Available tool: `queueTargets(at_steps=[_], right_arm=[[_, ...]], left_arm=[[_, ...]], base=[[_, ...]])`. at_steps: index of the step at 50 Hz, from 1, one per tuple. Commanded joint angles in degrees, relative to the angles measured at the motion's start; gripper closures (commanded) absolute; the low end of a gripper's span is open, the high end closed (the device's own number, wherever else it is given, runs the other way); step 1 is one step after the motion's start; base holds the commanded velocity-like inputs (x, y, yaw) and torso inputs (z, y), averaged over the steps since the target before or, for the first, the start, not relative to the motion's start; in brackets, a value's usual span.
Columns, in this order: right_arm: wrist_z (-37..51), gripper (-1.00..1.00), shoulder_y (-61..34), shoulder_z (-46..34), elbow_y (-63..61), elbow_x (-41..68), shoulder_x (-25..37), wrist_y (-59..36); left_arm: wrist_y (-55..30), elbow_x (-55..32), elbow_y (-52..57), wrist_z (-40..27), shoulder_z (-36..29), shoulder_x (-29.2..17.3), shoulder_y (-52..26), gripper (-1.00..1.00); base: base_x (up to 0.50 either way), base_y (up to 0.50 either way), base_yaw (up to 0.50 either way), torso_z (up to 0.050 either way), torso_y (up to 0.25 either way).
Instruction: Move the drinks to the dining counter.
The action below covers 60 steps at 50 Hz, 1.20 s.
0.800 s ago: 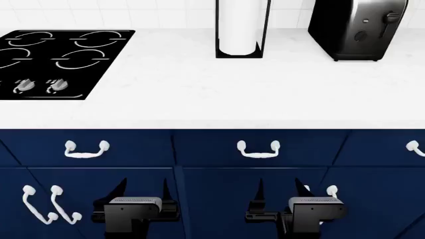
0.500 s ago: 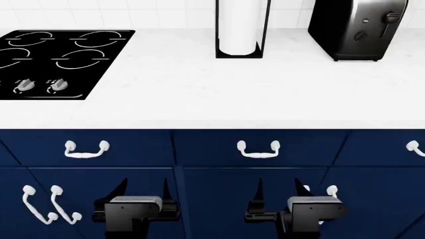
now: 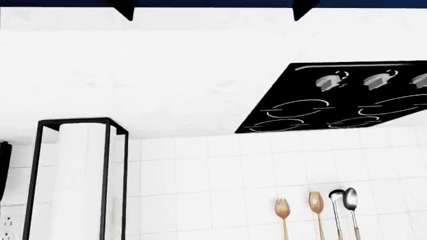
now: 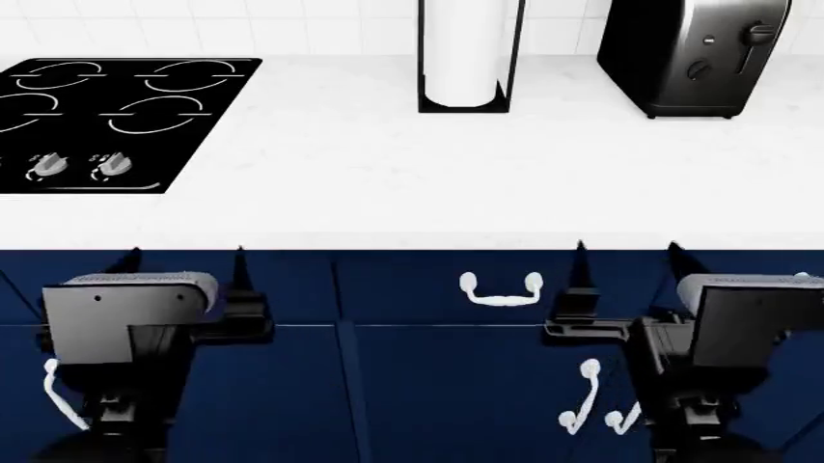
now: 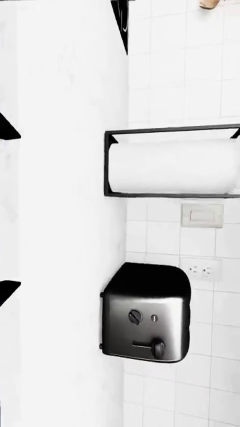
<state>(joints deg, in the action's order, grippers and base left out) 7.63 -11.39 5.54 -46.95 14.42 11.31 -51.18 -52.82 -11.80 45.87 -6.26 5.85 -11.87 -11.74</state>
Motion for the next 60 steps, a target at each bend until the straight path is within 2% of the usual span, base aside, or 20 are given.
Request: queueTargets(at_steps=[1,3,4,5,7,8,12,16,20,28,42,51,55,60], right_arm=[[21.7,-1.00,-22.7,14.1,-13.0,37.5,16.4,-28.5],[31.8,-1.00,-35.6,18.4,-8.4,54.7,18.9,-38.6],[40.0,-1.00,-41.6,16.3,-3.7,63.3,22.7,-38.6],[45.8,-1.00,-44.5,15.2,-1.3,71.3,24.3,-38.3],[55.0,-1.00,-54.8,8.6,4.6,81.2,29.4,-37.2],[57.8,-1.00,-58.9,6.0,5.5,84.6,30.9,-36.2],[67.3,-1.00,-66.0,-1.4,8.6,94.7,35.8,-31.3],[70.2,-1.00,-71.7,-5.2,11.2,100.0,38.7,-28.7],[72.4,-1.00,-73.4,-6.8,10.7,103.9,41.3,-26.4],[69.9,-1.00,-69.8,-3.1,9.5,102.7,40.6,-25.2],[68.4,-1.00,-68.4,-7.1,9.9,100.2,39.0,-26.8],[67.5,-1.00,-66.3,-4.7,9.2,100.1,39.5,-24.8],[64.3,-1.00,-63.9,0.4,8.7,100.5,37.7,-22.2],[65.1,-1.00,-63.9,0.4,8.8,101.0,38.2,-21.1]], left_arm=[[-22.7,-25.5,14.1,-13.5,11.8,-13.7,-11.4,-1.00],[-35.0,-35.3,13.9,-16.7,16.8,-13.9,-24.3,-1.00],[-37.1,-41.7,11.5,-21.9,15.9,-16.8,-31.0,-1.00],[-37.1,-49.4,8.7,-28.1,15.6,-18.9,-34.0,-1.00],[-37.0,-66.6,-0.2,-44.9,9.4,-25.0,-47.0,-1.00],[-36.9,-72.9,-3.5,-49.9,6.4,-26.5,-51.8,-1.00],[-35.5,-80.6,-7.3,-57.7,0.6,-27.8,-58.8,-1.00],[-34.8,-79.6,-7.8,-57.9,-3.2,-27.2,-60.7,-1.00],[-33.8,-79.9,-8.3,-58.6,-5.0,-26.6,-62.5,-1.00],[-32.5,-78.0,-8.0,-57.5,-7.1,-26.7,-62.5,-1.00],[-30.6,-77.9,-7.4,-57.0,-7.9,-28.4,-61.8,-1.00],[-29.8,-78.4,-7.6,-57.3,-9.0,-28.9,-62.3,-1.00],[-29.6,-79.1,-7.7,-57.6,-9.6,-29.2,-62.9,-1.00],[-29.0,-80.1,-7.6,-58.2,-9.6,-29.8,-63.0,-1.00]], base=[[0.00,0.00,0.00,0.000,0.000],[0.00,0.00,0.00,0.000,0.000],[0.00,0.00,0.00,0.000,0.000],[0.00,0.00,0.00,0.000,0.000],[0.00,0.00,0.00,0.000,0.000],[0.00,0.00,0.00,0.000,0.000],[0.00,0.00,0.00,0.000,0.000],[0.00,-0.22,0.00,0.000,0.000],[0.02,-0.50,0.00,0.000,0.000],[0.03,-0.50,0.00,0.000,0.000],[0.20,-0.50,0.00,0.000,0.000],[0.30,-0.50,0.00,0.000,0.000],[0.30,-0.50,0.00,0.000,0.000],[0.30,-0.50,0.00,0.000,0.000]])
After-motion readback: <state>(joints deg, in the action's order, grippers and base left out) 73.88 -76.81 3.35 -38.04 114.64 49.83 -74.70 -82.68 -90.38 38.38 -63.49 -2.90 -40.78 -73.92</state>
